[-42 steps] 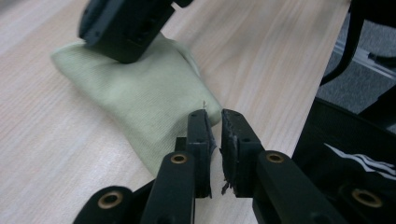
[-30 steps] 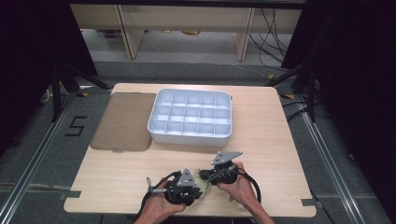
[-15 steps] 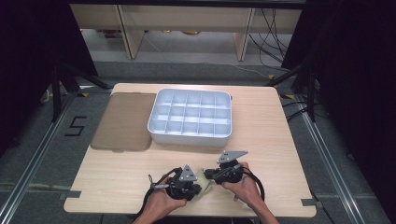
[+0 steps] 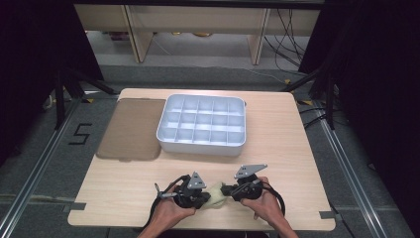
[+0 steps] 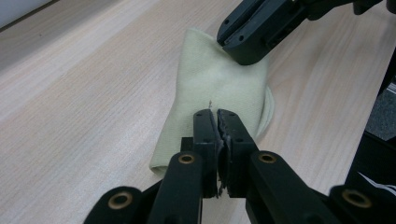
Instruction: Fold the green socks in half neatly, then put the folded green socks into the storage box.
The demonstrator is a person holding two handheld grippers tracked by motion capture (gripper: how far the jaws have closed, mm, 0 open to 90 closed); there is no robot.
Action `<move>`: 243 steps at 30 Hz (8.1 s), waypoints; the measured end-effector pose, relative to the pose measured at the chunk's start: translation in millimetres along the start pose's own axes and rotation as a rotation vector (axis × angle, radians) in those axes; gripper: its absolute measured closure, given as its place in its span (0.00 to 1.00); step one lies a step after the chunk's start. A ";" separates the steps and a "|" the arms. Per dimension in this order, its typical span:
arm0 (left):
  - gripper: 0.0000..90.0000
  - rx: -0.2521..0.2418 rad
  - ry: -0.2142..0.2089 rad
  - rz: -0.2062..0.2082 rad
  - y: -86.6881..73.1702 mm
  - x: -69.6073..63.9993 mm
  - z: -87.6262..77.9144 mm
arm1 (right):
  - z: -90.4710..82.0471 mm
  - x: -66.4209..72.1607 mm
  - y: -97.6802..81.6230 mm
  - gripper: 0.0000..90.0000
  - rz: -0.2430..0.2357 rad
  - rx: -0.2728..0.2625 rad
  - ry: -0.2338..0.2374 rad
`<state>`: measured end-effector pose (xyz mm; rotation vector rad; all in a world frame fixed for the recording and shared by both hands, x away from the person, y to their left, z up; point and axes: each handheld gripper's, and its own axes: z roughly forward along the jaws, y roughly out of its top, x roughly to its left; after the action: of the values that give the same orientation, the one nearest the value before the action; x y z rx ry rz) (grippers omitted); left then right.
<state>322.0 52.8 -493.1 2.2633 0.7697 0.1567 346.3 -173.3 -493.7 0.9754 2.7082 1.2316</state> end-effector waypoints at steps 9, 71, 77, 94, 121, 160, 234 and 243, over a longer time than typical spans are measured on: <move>0.94 -0.003 0.003 -0.005 0.0 -1.3 0.9 | -12.6 -3.2 4.5 0.76 0.124 -0.071 -0.015; 0.55 -0.059 -0.005 -0.064 -28.8 8.8 -35.6 | 23.3 -5.6 -0.5 0.83 0.205 -0.033 0.073; 0.46 -0.055 0.014 -0.094 -38.3 12.1 -42.9 | 22.7 -4.8 0.0 0.84 0.197 -0.033 0.064; 0.38 -0.031 0.096 -0.146 -68.1 19.2 -61.7 | 22.5 -3.9 1.0 0.84 0.178 -0.037 0.077; 0.33 -0.048 0.140 -0.158 -85.2 21.6 -66.9 | 1.2 -3.4 15.9 0.85 0.156 -0.077 0.053; 0.33 -0.042 0.149 -0.157 -84.5 21.3 -67.9 | -93.3 -32.4 87.2 0.85 0.024 -0.047 -0.189; 0.33 -0.041 0.125 -0.154 -84.0 19.4 -67.2 | -37.2 -94.7 158.6 0.85 0.035 0.237 -0.453; 0.33 -0.039 0.136 -0.150 -84.2 19.4 -67.3 | -22.0 -93.1 160.3 0.85 0.020 0.282 -0.480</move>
<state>275.3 151.3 -503.4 2.1654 0.9958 0.2546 501.5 -159.2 -390.9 1.1469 2.5164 0.5249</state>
